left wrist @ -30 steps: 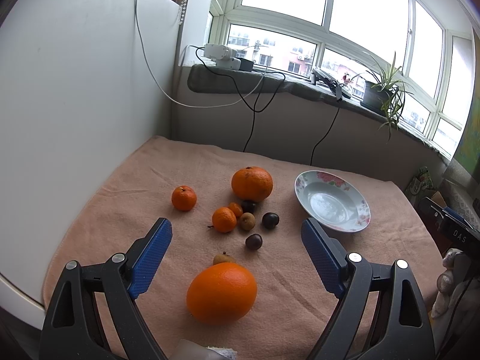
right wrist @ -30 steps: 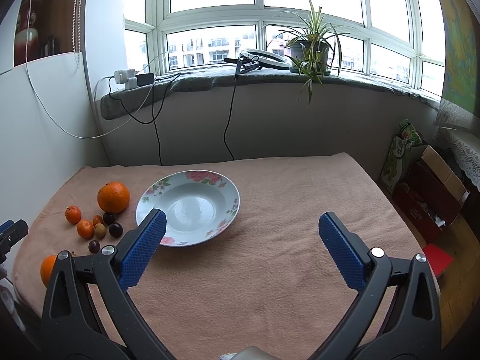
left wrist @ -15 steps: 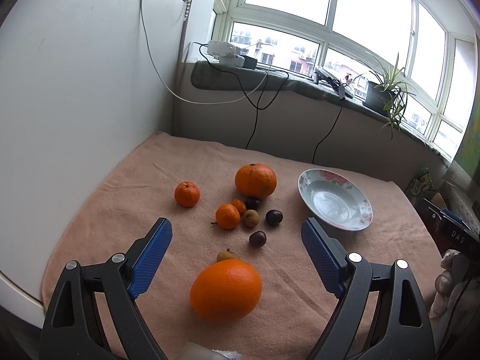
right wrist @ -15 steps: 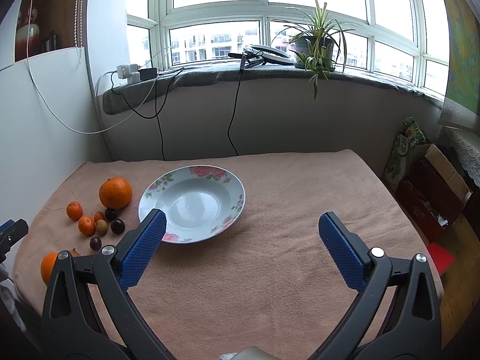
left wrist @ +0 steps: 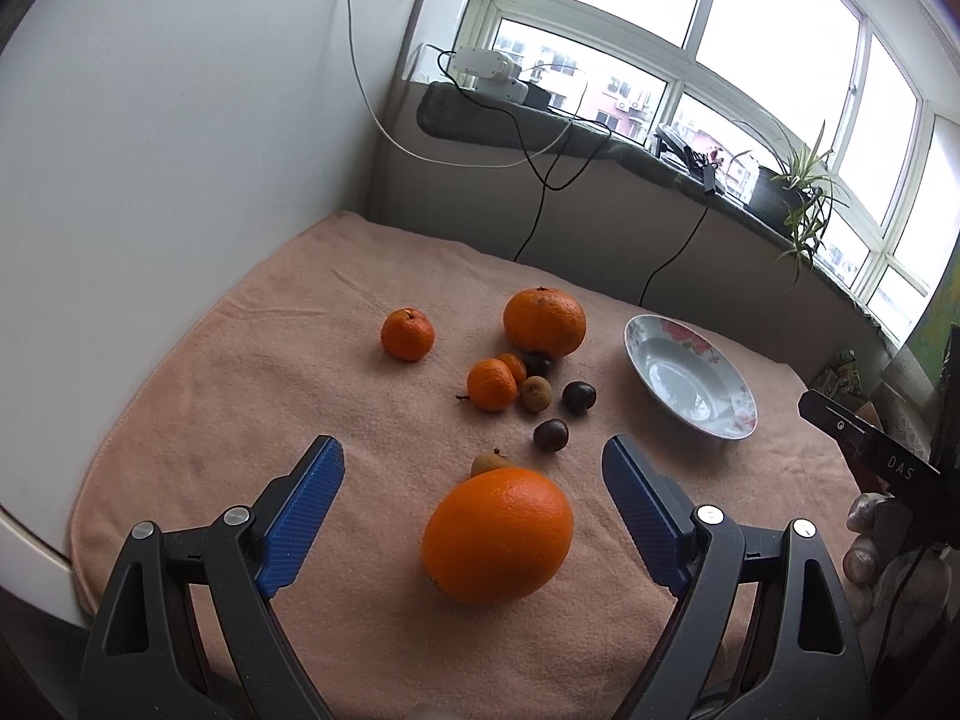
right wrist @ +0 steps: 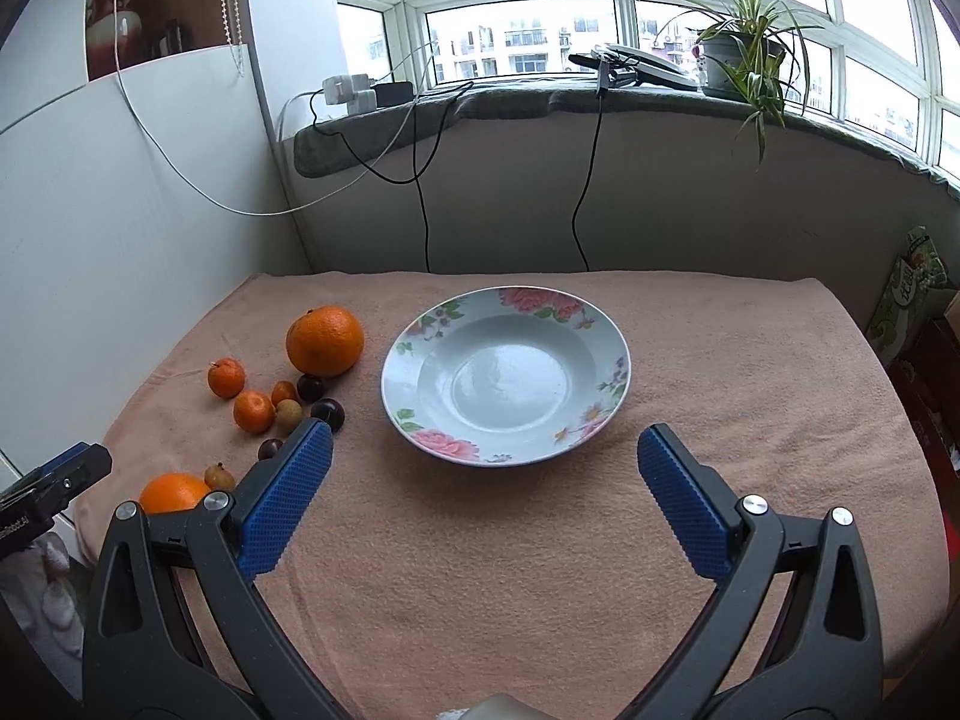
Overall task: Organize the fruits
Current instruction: 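Move the right tool to the large orange and close around it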
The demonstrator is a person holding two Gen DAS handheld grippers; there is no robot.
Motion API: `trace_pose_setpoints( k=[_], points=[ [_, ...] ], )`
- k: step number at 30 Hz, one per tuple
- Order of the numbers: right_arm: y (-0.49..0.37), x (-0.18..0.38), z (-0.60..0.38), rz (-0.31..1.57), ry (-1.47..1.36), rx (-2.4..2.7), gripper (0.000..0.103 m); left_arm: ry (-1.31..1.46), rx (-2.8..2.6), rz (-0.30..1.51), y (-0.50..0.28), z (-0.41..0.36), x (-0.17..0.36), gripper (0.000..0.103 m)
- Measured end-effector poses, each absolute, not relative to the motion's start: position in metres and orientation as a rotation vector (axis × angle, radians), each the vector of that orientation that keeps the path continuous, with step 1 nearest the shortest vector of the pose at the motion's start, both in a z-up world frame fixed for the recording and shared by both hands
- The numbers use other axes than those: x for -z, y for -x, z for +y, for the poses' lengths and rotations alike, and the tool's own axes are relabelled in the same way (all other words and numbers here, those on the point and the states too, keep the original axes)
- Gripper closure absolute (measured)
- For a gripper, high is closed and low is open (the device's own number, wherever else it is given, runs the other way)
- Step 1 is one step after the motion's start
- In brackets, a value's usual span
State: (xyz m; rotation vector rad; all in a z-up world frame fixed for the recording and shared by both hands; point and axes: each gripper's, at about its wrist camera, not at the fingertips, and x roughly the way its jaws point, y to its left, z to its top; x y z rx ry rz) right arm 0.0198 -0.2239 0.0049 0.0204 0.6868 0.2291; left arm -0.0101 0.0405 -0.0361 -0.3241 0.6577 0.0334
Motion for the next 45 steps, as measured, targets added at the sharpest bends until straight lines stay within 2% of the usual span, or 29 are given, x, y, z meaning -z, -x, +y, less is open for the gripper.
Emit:
trace_pose_setpoints(
  k=[12, 15, 24, 37, 43, 45],
  points=[
    [-0.032, 0.017, -0.169, 0.817, -0.017, -0.49, 0.0, 0.394, 0.023, 0.726, 0.019, 0.047, 0.064, 0.016],
    [-0.034, 0.024, -0.153, 0.854, -0.02, -0.56, 0.003, 0.399, 0.046, 0.739, 0.021, 0.044, 0.068, 0.016],
    [-0.032, 0.039, -0.11, 0.954, -0.012, -0.737, 0.007, 0.419, 0.08, 0.778, 0.023, 0.04, 0.081, 0.019],
    [-0.032, 0.059, -0.066, 1.057, 0.033, -0.883, 0.007, 0.444, 0.113, 0.813, 0.018, 0.039, 0.096, 0.028],
    [-0.034, 0.068, -0.052, 1.09, 0.054, -0.908, 0.008, 0.448, 0.128, 0.81, 0.017, 0.042, 0.098, 0.028],
    [-0.034, 0.07, -0.048, 1.1, 0.057, -0.922, 0.012, 0.451, 0.132, 0.812, 0.016, 0.043, 0.098, 0.028]
  ],
)
